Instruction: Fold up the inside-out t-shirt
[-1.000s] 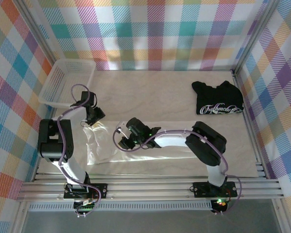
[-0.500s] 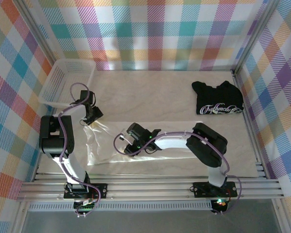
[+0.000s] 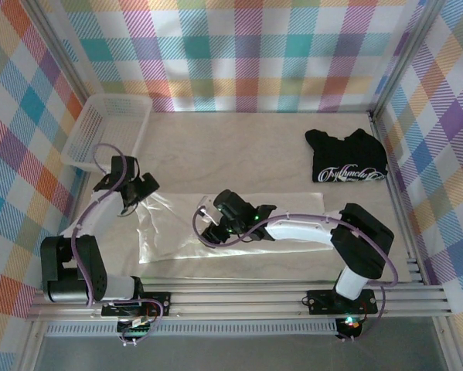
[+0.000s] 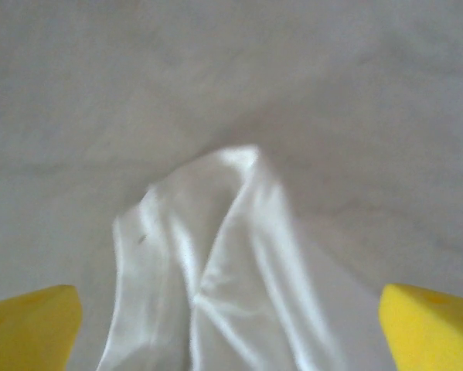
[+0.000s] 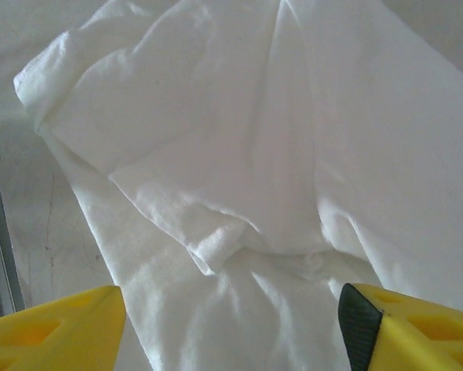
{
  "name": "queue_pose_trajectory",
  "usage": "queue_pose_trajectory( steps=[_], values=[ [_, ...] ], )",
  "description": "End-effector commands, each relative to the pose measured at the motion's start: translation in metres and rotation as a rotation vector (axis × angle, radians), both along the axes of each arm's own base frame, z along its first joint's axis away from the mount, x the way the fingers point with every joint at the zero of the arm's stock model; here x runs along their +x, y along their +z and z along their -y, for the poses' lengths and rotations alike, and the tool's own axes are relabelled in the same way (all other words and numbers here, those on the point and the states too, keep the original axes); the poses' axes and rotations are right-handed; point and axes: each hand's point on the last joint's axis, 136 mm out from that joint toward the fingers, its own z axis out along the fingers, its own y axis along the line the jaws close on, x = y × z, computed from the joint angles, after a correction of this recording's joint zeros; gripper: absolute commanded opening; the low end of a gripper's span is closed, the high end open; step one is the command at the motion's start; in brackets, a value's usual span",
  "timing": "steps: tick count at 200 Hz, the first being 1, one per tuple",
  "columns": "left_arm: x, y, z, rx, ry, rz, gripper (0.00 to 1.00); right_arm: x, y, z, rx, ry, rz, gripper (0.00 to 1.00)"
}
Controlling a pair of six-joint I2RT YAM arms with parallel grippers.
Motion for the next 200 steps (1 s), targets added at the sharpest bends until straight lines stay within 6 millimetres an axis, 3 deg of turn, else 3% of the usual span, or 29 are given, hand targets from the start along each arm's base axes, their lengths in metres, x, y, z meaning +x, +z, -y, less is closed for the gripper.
queue_pose_trajectory(
  steps=[1,68,116,140,169,200],
  values=[
    [-0.035,-0.031,0.004,-0.051,0.004,-0.147,1.0,0.002,0.01,0.002,0.045,-0.004,0.004,0.77],
    [-0.065,-0.07,0.029,-0.172,-0.071,-0.287,1.0,0.002,0.007,0.011,0.046,-0.011,0.006,0.79],
    [-0.064,-0.078,0.049,-0.231,-0.133,-0.281,0.99,0.002,0.007,0.01,0.056,-0.015,-0.005,0.79],
    [-0.065,-0.076,0.068,-0.266,-0.2,-0.261,0.94,0.002,0.006,0.01,0.055,-0.019,-0.009,0.79],
    [-0.07,-0.077,0.086,-0.304,-0.254,-0.253,0.78,0.002,0.003,0.011,0.054,-0.029,-0.021,0.79],
    [-0.074,-0.074,0.089,-0.293,-0.268,-0.242,0.66,0.001,0.0,0.011,0.049,-0.037,-0.032,0.79]
  ],
)
